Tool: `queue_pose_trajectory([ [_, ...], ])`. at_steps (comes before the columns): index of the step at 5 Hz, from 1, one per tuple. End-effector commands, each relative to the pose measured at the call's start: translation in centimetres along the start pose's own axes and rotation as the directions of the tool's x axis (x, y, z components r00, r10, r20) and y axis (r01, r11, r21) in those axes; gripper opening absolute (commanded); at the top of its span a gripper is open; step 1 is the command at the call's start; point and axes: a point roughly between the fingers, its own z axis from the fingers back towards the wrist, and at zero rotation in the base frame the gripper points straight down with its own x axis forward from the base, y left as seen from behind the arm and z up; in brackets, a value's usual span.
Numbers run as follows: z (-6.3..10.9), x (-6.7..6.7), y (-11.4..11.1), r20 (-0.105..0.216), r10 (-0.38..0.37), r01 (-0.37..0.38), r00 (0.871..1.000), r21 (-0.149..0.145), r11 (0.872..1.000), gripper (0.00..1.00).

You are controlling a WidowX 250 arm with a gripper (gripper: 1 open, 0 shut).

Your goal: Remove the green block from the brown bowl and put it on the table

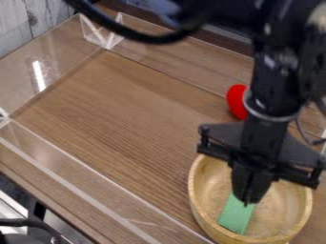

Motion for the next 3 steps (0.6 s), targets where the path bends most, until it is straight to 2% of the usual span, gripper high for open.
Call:
queue_pose_trajectory([
  [1, -0.42, 0.97, -0.58, 0.006, -0.009, 0.010, 1.000, -0.015, 1.000, 1.00],
  [2, -0.99, 1.74, -0.74, -0.006, -0.008, 0.008, 1.000, -0.009, 1.000, 1.00],
  [3, -0.81, 1.64, -0.94, -0.008, -0.018, 0.018, 1.000, -0.006, 1.000, 0.00],
])
